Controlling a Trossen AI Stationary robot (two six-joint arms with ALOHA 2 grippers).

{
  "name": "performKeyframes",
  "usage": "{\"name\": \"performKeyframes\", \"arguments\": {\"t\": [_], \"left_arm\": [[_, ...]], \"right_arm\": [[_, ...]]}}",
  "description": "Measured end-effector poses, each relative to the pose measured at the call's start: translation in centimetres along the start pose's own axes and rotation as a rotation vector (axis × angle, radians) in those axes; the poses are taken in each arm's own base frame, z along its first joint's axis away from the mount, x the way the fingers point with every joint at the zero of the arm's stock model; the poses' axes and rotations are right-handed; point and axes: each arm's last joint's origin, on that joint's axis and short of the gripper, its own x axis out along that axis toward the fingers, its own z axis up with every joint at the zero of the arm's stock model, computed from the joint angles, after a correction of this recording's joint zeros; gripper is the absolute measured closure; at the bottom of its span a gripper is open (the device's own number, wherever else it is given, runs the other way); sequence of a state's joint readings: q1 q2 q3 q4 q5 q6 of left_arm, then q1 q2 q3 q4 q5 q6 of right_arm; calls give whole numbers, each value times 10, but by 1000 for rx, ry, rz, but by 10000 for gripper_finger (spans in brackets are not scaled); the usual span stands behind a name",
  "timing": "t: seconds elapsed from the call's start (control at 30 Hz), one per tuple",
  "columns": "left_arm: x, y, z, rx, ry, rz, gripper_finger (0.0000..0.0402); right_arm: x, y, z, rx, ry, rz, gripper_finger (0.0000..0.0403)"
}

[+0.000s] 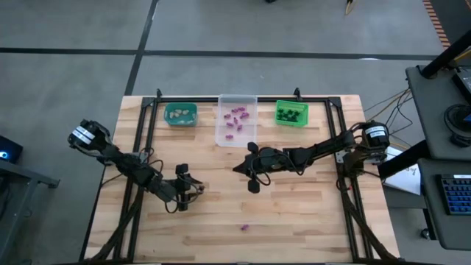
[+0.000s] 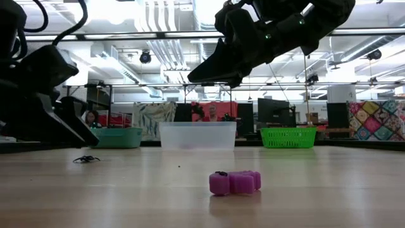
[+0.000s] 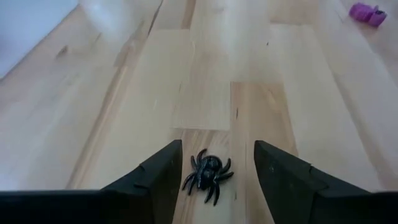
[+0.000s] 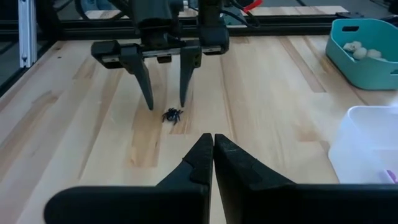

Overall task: Sort Halloween decoration
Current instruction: Put the black spider toy into the green bin

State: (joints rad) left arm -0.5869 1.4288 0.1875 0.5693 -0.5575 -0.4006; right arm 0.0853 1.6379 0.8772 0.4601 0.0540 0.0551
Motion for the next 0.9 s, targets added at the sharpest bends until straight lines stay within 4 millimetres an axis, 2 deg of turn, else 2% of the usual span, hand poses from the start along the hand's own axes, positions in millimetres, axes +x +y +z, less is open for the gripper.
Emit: {"name": "performKeyframes", "arguments": {"t": [0.43, 0.9], "left_arm": [[9, 0, -15, -48, 47, 6, 226], [8, 1, -16, -53, 36, 18, 334]], "right_arm": [[0, 0, 0, 12, 0, 0, 394], [0, 0, 0, -1, 1, 0, 394]]}}
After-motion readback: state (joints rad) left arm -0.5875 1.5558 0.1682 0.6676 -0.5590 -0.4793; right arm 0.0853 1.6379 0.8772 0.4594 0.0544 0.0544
